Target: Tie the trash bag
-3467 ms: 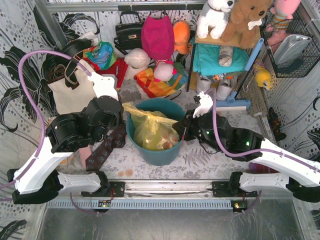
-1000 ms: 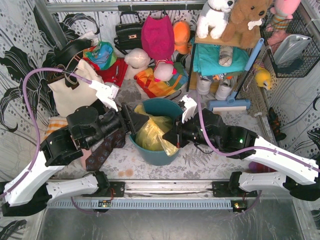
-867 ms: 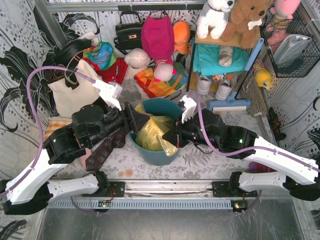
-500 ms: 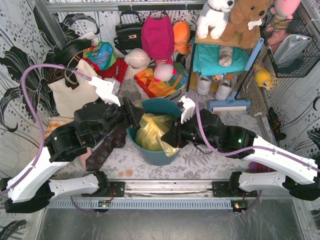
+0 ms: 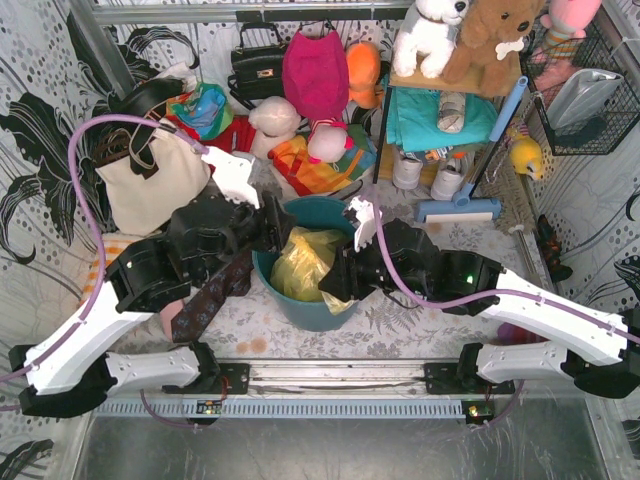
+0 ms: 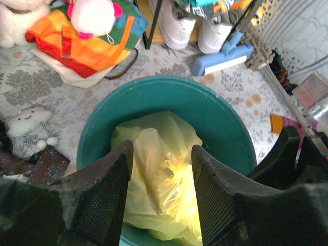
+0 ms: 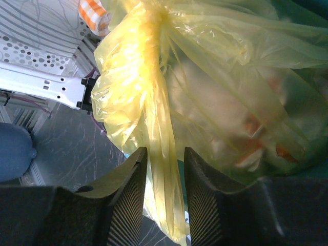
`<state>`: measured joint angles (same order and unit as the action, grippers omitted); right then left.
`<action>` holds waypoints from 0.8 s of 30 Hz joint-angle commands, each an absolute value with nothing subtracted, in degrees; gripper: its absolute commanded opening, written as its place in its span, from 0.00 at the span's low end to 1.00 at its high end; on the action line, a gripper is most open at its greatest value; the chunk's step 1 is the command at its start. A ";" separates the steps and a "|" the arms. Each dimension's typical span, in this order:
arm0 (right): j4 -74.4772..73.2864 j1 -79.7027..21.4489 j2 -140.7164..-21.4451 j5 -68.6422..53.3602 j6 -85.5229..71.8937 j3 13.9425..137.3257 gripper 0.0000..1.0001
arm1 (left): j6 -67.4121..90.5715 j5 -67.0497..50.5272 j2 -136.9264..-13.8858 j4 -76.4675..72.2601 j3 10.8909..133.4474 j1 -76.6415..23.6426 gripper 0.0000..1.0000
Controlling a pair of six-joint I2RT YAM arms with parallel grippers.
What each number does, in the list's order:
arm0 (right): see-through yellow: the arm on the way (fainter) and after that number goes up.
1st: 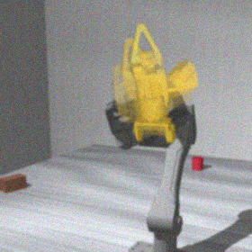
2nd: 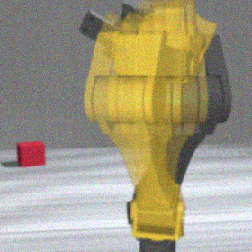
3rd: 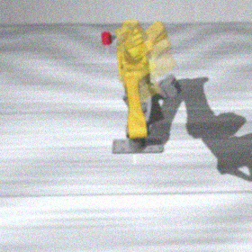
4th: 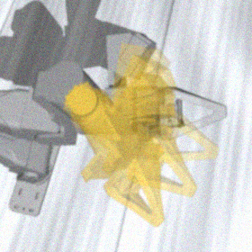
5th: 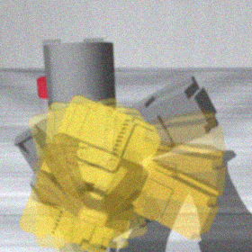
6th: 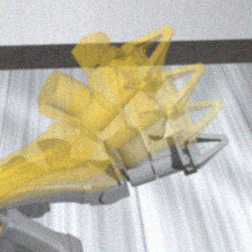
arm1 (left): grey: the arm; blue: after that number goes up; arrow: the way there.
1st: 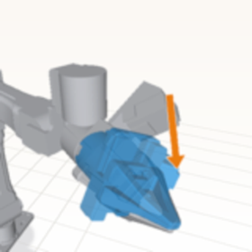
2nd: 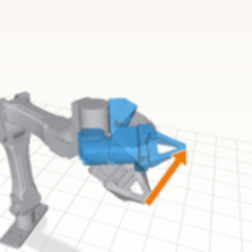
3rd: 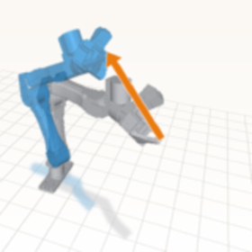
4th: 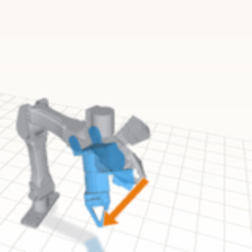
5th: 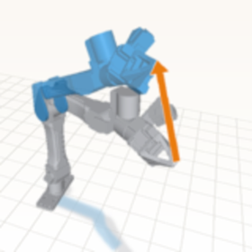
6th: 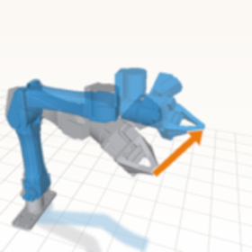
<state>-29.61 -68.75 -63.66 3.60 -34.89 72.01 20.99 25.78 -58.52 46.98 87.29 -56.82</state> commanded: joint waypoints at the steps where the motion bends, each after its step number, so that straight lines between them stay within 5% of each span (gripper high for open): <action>1: -29.73 -68.59 -63.80 2.94 -34.59 74.51 0.34 | 20.22 21.89 -58.66 48.51 87.60 -56.51 0.55; 4: -29.84 -68.58 -64.09 3.10 -34.39 74.90 0.18 | 20.73 22.41 -57.93 50.38 87.97 -56.51 0.38; 6: -30.05 -68.59 -64.30 3.25 -34.23 75.33 0.00 | 20.74 22.98 -57.11 50.32 87.97 -56.56 0.16; 8: -30.84 -68.60 -64.72 3.73 -33.94 76.04 0.00 | 20.47 23.66 -56.39 48.78 87.90 -56.51 0.00; 24: -52.63 -68.56 -67.17 24.38 -30.64 94.50 0.00 | 16.72 41.35 -55.70 41.59 90.90 -56.51 0.00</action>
